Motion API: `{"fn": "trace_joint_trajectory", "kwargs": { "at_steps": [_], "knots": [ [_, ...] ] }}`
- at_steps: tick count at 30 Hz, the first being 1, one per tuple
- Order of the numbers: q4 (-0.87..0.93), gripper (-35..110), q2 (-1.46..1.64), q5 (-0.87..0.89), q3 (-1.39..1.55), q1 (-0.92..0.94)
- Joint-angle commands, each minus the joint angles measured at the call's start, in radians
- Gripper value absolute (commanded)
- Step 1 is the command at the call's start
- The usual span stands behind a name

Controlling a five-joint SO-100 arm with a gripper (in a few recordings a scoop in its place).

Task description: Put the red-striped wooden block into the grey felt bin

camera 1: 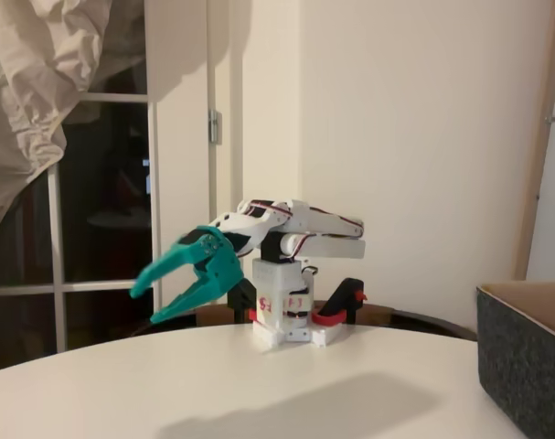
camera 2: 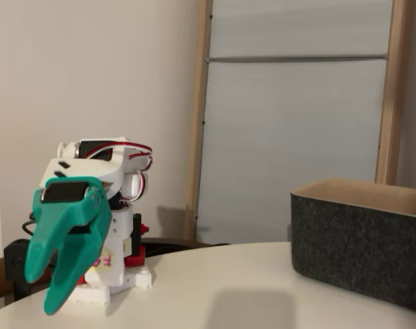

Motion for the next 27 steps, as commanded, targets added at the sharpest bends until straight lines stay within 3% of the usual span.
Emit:
{"fn": "trace_joint_trajectory", "kwargs": {
  "at_steps": [1, 10, 27],
  "knots": [
    [0.048, 9, 0.035, 0.006, 0.017, 0.017],
    [0.169, 0, 0.035, -0.029, 0.017, -0.086],
    [0.316, 0, 0.034, 0.034, 0.017, -0.110]
  ]
}}
